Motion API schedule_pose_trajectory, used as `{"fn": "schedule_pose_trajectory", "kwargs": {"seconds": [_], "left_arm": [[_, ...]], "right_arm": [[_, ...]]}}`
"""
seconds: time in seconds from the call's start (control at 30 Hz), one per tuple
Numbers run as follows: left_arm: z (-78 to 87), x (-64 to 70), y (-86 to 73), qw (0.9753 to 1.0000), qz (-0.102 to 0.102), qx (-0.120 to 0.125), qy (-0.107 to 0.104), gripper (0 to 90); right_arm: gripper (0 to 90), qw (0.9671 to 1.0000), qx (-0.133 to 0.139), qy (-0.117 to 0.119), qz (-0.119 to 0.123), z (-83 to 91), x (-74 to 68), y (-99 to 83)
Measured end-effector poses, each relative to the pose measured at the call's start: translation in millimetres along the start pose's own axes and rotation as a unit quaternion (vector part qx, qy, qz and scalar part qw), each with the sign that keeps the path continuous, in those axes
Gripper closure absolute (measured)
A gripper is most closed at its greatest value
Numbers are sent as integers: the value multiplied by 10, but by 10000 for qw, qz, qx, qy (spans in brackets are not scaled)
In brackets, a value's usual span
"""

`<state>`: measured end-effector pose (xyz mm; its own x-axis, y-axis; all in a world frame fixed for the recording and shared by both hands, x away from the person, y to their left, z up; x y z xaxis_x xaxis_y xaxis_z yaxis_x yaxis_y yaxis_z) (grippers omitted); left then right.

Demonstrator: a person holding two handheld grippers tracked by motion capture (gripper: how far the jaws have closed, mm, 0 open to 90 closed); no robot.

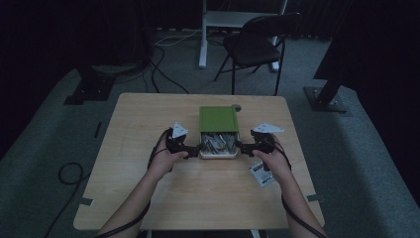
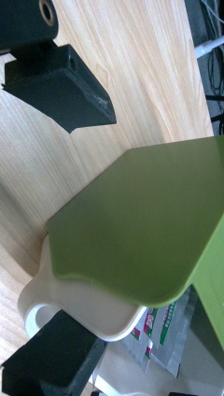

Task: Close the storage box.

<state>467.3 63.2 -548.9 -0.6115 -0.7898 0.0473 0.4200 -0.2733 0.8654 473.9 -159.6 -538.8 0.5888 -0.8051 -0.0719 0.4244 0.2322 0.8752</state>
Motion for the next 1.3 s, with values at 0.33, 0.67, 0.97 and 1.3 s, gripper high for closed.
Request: {"fn": "schedule_pose_trajectory", "kwargs": {"seconds": [0.33, 0.67, 0.97, 1.3], "left_arm": [[-47, -45, 27, 10000, 61, 15, 68, 69], [-104, -101, 56, 9998, 102, 58, 173, 58], [-144, -134, 64, 9996, 137, 107, 223, 31], [-145, -142, 81, 9992, 266, 145, 253, 47]], "right_arm": [[134, 9999, -26, -109, -39, -60, 40, 9], [134, 9997, 5, -225, -136, -107, 77, 29], [127, 9992, -6, -347, -221, -134, 104, 46], [135, 9993, -2, -297, -230, -161, 61, 42]]}}
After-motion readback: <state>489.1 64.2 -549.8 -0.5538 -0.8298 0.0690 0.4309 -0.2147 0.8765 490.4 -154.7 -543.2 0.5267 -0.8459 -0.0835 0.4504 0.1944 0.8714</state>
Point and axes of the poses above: each handheld gripper's, and its own axes: z roughly backward along the jaws, y roughly out of its top, x roughly to its right, the point moved 9 cm from there along -z, roughly forward along the jaws, and after that the axes turned 2 degrees about x, right-handed, at the moved point
